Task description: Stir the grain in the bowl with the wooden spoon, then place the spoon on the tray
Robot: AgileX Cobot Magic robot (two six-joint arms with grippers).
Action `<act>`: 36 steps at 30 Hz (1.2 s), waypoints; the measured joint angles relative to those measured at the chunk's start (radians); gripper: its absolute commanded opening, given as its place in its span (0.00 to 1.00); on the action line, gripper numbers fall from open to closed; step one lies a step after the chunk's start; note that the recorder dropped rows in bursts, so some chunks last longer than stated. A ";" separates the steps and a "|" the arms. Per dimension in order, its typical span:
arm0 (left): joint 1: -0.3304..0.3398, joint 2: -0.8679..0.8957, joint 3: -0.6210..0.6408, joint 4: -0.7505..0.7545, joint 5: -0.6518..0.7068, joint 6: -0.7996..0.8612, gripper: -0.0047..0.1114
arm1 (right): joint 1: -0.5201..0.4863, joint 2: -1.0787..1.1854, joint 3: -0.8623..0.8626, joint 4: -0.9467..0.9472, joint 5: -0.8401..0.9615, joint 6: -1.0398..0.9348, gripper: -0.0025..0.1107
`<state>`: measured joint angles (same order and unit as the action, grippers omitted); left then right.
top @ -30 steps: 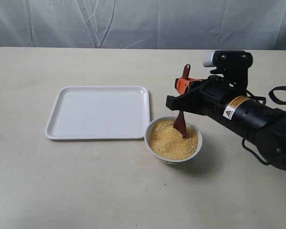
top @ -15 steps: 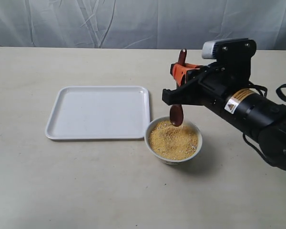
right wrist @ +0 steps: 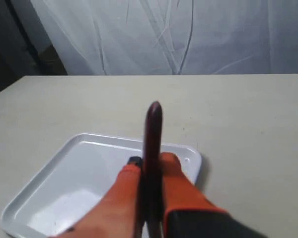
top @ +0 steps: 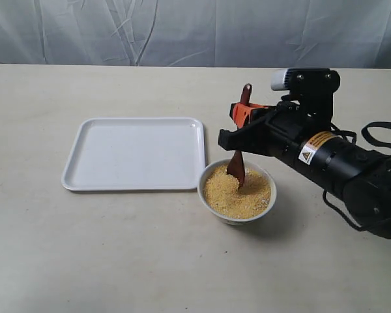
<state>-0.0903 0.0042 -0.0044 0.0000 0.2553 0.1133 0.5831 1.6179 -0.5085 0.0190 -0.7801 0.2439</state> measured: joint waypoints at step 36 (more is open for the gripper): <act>0.000 0.000 0.000 0.000 0.000 0.000 0.04 | 0.000 -0.052 0.000 0.018 0.085 -0.072 0.01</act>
<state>-0.0903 0.0042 -0.0044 0.0000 0.2553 0.1133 0.5831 1.5664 -0.5085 0.0375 -0.6951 0.1722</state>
